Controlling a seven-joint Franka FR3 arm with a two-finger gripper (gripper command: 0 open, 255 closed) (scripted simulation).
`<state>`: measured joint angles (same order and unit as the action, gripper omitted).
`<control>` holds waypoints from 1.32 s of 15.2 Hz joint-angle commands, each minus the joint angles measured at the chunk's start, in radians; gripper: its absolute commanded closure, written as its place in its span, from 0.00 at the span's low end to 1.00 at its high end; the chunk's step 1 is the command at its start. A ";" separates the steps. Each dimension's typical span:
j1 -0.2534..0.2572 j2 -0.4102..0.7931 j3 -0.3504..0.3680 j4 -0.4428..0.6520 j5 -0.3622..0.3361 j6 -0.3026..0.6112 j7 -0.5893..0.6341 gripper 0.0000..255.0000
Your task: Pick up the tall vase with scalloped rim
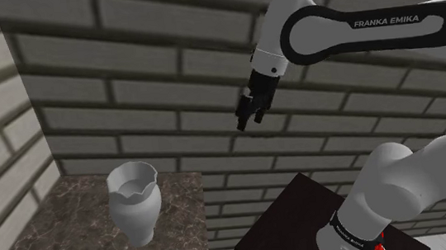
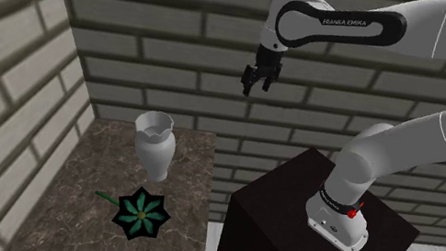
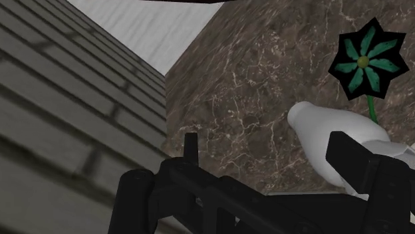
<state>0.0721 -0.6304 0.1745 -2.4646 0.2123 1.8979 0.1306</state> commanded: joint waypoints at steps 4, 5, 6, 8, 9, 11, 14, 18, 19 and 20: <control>0.025 0.128 0.075 0.013 0.052 0.161 0.069 0.00; 0.029 0.157 0.090 0.018 0.059 0.193 0.082 0.00; 0.033 0.187 0.104 0.026 0.065 0.225 0.095 0.00; 0.038 0.249 0.134 0.044 0.073 0.287 0.123 0.00; 0.040 0.281 0.148 0.055 0.074 0.318 0.137 0.00; 0.044 0.348 0.176 0.082 0.072 0.376 0.168 0.00; 0.047 0.453 0.215 0.132 0.053 0.458 0.221 0.00; 0.057 0.600 0.257 0.216 -0.006 0.554 0.307 0.00; 0.061 0.638 0.264 0.241 -0.026 0.575 0.331 0.00; 0.066 0.676 0.270 0.266 -0.049 0.594 0.357 0.00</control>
<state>0.1338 0.0049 0.4368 -2.2209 0.1852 2.4660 0.4618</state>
